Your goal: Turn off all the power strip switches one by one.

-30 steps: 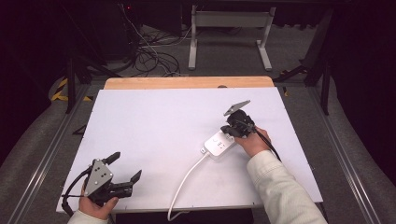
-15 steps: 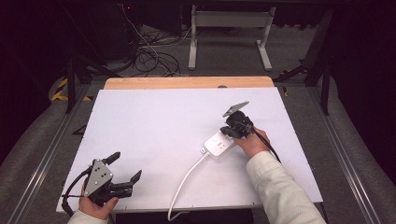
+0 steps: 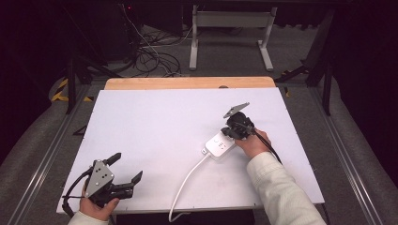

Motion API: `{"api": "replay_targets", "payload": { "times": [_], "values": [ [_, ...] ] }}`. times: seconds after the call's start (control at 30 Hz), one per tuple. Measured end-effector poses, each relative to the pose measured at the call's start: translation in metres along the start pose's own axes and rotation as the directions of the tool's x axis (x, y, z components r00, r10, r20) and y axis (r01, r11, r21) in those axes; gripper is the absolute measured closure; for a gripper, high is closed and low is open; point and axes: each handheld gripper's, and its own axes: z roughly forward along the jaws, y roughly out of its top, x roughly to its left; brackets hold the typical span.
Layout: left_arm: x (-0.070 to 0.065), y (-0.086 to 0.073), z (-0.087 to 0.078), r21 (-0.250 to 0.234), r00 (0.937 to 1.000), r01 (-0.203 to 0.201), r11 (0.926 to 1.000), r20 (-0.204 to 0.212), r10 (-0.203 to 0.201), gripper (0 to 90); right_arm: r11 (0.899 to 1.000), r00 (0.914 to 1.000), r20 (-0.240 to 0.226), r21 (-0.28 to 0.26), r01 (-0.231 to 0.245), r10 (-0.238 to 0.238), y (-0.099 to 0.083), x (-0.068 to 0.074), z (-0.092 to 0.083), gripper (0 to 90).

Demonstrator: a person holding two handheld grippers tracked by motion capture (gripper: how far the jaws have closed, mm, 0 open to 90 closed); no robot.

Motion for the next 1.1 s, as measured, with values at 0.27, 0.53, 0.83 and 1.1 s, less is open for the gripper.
{"api": "replay_targets", "payload": {
  "times": [0.27, 0.53, 0.83, 1.1],
  "values": [
    [0.000, 0.000, 0.000, -0.002, 1.0000, 0.001, 1.0000, -0.001, -0.001, 11.6, 1.000, 0.9999, 0.002, -0.001, -0.010, 0.010, 0.000, 0.000, 0.000, 90.0],
    [0.000, 0.000, -0.001, -0.003, 1.0000, 0.002, 1.0000, 0.000, -0.002, 11.6, 1.000, 0.9997, 0.014, 0.006, -0.019, 0.019, 0.000, 0.002, 0.001, 90.0],
    [0.003, -0.001, 0.000, 0.001, 1.0000, 0.003, 1.0000, -0.003, -0.003, 11.6, 0.985, 0.9985, -0.020, -0.165, -0.053, 0.050, 0.012, 0.000, -0.029, 90.0],
    [0.002, 0.000, -0.001, -0.004, 1.0000, 0.005, 1.0000, -0.004, -0.005, 11.6, 0.988, 1.0000, 0.010, -0.153, 0.001, 0.000, 0.025, 0.003, -0.044, 90.0]
  ]
}}
